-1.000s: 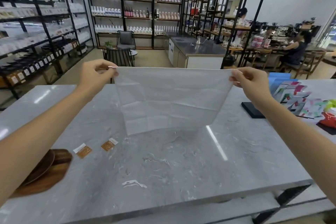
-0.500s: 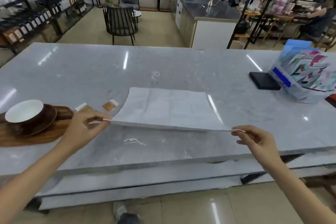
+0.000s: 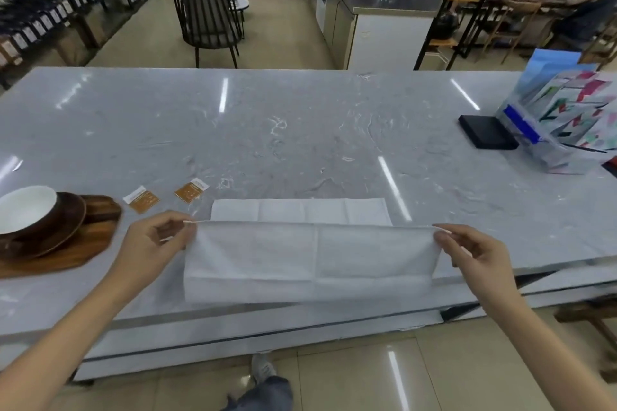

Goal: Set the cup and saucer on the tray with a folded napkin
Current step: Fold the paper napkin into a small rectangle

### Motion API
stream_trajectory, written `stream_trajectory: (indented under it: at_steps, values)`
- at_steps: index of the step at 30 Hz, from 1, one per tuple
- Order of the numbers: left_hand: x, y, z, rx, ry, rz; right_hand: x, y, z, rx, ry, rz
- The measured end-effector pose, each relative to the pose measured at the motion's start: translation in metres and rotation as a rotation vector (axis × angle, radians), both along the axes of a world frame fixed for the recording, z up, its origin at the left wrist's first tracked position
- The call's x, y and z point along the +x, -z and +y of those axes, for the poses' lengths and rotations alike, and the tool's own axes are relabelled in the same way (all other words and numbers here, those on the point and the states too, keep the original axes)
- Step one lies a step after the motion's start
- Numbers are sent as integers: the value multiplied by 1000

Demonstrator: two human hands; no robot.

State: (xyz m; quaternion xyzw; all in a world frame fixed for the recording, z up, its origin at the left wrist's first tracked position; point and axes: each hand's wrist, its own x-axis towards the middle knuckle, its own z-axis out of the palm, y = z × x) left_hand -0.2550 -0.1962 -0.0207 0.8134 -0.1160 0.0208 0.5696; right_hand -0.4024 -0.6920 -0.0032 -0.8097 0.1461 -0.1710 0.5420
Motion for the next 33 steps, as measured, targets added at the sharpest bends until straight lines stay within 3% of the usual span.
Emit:
stream_trajectory:
  at_steps: [7,12,15,18,21,23,28,33]
  values:
    - [64,37,-21,-47,-109,193,83,12,-7,39,46,87]
    - [100,63,-40,105,-180,238,145,48,-15,62,76,251]
    - [113,73,-45,261,-225,219,164,73,-14,-26,85,413]
    - [124,75,-43,459,-123,143,171,82,-13,-206,69,465]
    - [136,80,-38,679,23,46,180,79,-17,-469,-105,488]
    - [146,77,-37,729,93,32,188,77,-22,-572,-196,516]
    - [177,59,-41,822,278,185,215,64,-32,-630,-350,698]
    - [195,49,-48,983,421,286,234,62,-37,-563,-402,837]
